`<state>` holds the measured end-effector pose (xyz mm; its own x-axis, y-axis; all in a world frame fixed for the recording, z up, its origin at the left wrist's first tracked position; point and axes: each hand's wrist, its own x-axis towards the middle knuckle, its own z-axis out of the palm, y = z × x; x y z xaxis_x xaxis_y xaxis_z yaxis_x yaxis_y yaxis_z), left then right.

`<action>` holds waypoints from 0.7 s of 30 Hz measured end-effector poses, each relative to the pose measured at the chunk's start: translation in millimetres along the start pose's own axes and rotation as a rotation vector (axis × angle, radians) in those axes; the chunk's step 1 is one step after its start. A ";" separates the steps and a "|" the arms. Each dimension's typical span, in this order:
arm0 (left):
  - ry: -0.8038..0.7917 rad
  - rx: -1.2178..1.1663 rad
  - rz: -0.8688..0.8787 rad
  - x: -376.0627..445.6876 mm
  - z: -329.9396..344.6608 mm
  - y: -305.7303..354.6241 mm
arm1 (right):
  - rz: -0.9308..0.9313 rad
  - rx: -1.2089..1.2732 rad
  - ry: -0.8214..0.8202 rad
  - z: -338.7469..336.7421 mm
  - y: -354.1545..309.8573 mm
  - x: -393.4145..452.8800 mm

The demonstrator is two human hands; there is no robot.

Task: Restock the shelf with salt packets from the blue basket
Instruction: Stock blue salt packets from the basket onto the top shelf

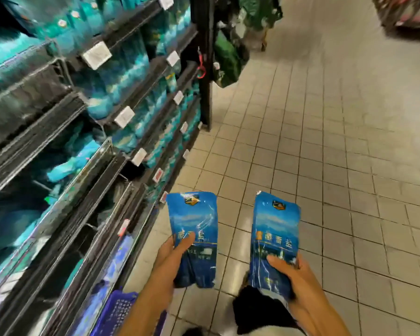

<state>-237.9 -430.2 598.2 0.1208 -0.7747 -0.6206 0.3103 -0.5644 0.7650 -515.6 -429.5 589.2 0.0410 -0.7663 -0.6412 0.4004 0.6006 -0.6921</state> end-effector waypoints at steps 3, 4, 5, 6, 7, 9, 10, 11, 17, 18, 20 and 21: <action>-0.047 0.060 -0.005 41.3 56.2 12.8 | -0.055 0.022 0.062 -36.8 -41.6 23.3; -0.051 0.070 -0.003 53.3 72.6 18.3 | -0.074 0.016 0.070 -46.6 -56.3 32.0; -0.056 0.082 0.005 63.8 87.0 24.9 | -0.087 0.005 0.074 -53.9 -70.2 40.8; -0.070 0.095 0.009 77.0 104.6 31.9 | -0.101 -0.008 0.078 -63.5 -85.8 51.2; -0.086 0.109 0.011 88.6 119.5 38.3 | -0.115 -0.025 0.085 -70.5 -99.5 60.3; -0.094 0.127 0.015 112.1 147.9 49.8 | -0.146 -0.049 0.089 -82.1 -127.1 79.8; -0.096 0.131 0.020 121.6 159.4 55.5 | -0.162 -0.064 0.093 -85.7 -138.6 88.8; -0.104 0.129 0.026 132.5 173.2 62.4 | -0.177 -0.078 0.091 -90.1 -152.0 99.5; -0.130 0.131 0.080 186.8 234.8 116.1 | -0.189 -0.111 0.056 -88.5 -218.9 165.2; -0.131 0.125 0.085 199.8 241.6 126.7 | -0.188 -0.104 0.042 -85.5 -230.2 179.5; -0.148 0.113 0.106 223.0 252.2 146.0 | -0.198 -0.092 0.018 -76.4 -251.6 204.4; -0.162 0.108 0.119 238.4 257.5 157.5 | -0.207 -0.086 0.008 -70.7 -263.7 220.7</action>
<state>-403.0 -777.2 615.1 -0.0053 -0.8687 -0.4953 0.1989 -0.4864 0.8508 -676.9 -740.8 606.8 -0.0415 -0.8738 -0.4845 0.3203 0.4477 -0.8349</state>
